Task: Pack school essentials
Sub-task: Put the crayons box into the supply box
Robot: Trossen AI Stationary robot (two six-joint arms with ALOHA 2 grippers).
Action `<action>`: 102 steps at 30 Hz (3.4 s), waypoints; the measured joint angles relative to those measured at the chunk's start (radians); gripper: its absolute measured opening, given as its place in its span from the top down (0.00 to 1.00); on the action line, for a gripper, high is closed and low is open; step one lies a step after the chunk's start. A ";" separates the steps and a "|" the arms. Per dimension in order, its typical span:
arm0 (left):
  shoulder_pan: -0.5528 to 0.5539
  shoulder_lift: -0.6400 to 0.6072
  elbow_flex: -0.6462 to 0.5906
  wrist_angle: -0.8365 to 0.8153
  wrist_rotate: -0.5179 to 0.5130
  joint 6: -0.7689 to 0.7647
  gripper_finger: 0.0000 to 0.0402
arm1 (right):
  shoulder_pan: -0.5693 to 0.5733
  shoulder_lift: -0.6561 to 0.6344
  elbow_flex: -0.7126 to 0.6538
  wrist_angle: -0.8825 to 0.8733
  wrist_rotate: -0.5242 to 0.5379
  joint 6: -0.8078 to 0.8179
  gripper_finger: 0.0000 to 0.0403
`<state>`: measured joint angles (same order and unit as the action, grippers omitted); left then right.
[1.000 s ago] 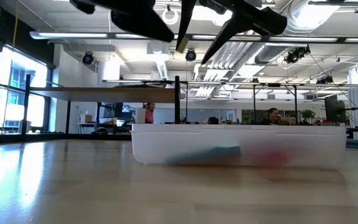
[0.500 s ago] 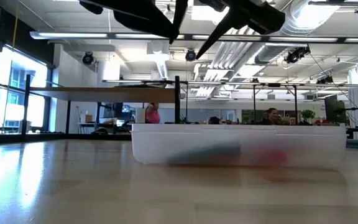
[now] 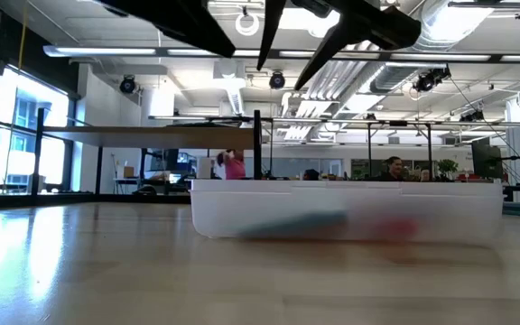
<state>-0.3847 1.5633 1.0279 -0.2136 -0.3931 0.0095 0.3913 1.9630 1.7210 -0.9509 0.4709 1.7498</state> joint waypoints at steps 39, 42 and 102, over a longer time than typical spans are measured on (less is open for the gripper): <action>0.077 -0.407 0.000 -0.374 -0.029 -0.217 0.01 | 0.214 -0.227 0.000 -0.434 -0.264 0.039 0.54; 0.077 -0.407 0.000 -0.374 -0.029 -0.217 0.01 | 0.246 -0.227 -0.001 -0.478 -0.316 0.088 0.50; 0.077 -0.406 0.000 -0.357 -0.068 -0.451 0.01 | 0.592 -0.388 -0.564 -0.126 -0.419 0.441 0.41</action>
<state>-0.3078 1.1576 1.0283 -0.5706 -0.4613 -0.4417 0.9830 1.5749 1.1571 -1.0770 0.0517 2.1910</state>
